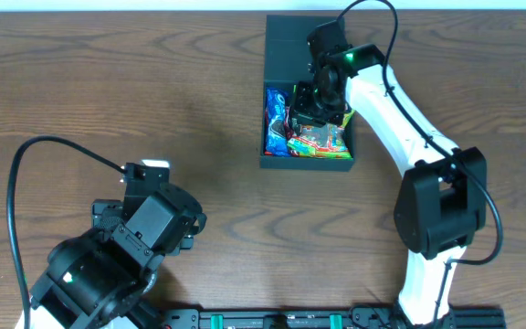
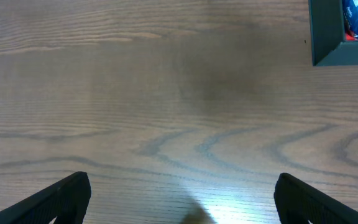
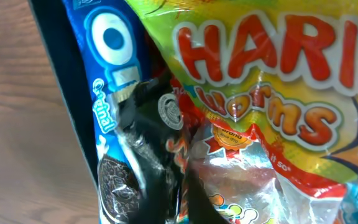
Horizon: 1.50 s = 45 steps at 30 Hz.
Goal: Pack container
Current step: 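Lower the Mars bar into the box and open the right gripper, then raise the left gripper to the box lid while right gripper holds box side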
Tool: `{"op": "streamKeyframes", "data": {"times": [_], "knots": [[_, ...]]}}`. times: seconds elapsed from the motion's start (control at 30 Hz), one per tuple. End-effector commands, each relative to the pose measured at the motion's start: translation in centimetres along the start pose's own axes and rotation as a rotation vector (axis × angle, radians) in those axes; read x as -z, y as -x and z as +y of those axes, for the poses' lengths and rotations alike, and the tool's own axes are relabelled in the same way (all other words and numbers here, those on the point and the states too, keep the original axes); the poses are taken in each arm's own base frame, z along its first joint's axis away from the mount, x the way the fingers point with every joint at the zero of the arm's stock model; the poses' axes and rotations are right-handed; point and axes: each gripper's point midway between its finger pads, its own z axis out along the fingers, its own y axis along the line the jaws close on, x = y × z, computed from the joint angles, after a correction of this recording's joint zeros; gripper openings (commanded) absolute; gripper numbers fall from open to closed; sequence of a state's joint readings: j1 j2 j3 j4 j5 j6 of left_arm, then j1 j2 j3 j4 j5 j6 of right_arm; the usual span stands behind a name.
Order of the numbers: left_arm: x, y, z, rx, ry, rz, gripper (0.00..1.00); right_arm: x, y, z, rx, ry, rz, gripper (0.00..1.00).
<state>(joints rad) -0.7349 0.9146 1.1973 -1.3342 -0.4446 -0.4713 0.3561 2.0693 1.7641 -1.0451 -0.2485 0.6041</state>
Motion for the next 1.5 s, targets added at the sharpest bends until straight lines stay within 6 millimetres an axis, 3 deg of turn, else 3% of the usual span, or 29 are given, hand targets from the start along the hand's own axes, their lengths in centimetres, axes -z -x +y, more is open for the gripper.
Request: {"op": "streamKeyframes", "data": {"times": [0.0,0.2,0.33,0.47,0.53,0.67,0.87,1.03,1.23,1.47], "knots": [[0.1,0.2,0.1,0.004,0.006,-0.006,0.95,-0.2,-0.5,0.4,0.007,-0.007,0.001,0.36],[0.1,0.2,0.1,0.004,0.005,-0.007,0.95,-0.2,-0.5,0.4,0.008,-0.007,0.001,0.65],[0.1,0.3,0.0,0.008,0.002,-0.013,0.95,0.8,-0.5,1.6,0.030,0.051,0.006,0.70],[0.1,0.6,-0.1,0.015,-0.005,-0.024,0.95,4.6,0.1,3.4,0.089,0.136,-0.057,0.84],[0.1,0.9,-0.3,0.021,-0.010,-0.033,0.95,7.6,0.2,4.3,0.148,0.170,-0.120,0.99],[0.1,1.4,-0.6,0.034,-0.022,-0.053,0.95,13.1,-0.7,4.4,0.228,0.184,-0.227,0.99],[0.3,2.9,-1.6,0.085,-0.082,-0.099,0.95,18.9,-3.9,-0.8,0.202,-0.027,-0.314,0.99],[-0.8,5.2,-1.7,0.138,-0.113,-0.121,0.95,20.9,-6.6,-4.5,0.170,-0.171,-0.298,0.99],[-6.0,9.7,-3.0,0.196,-0.291,-0.063,0.95,22.1,-8.1,-8.5,0.075,-0.353,-0.289,0.99],[-11.9,16.8,-5.7,0.233,-0.508,-0.052,0.95,21.0,-8.3,-9.8,0.069,-0.416,-0.267,0.99]]}}
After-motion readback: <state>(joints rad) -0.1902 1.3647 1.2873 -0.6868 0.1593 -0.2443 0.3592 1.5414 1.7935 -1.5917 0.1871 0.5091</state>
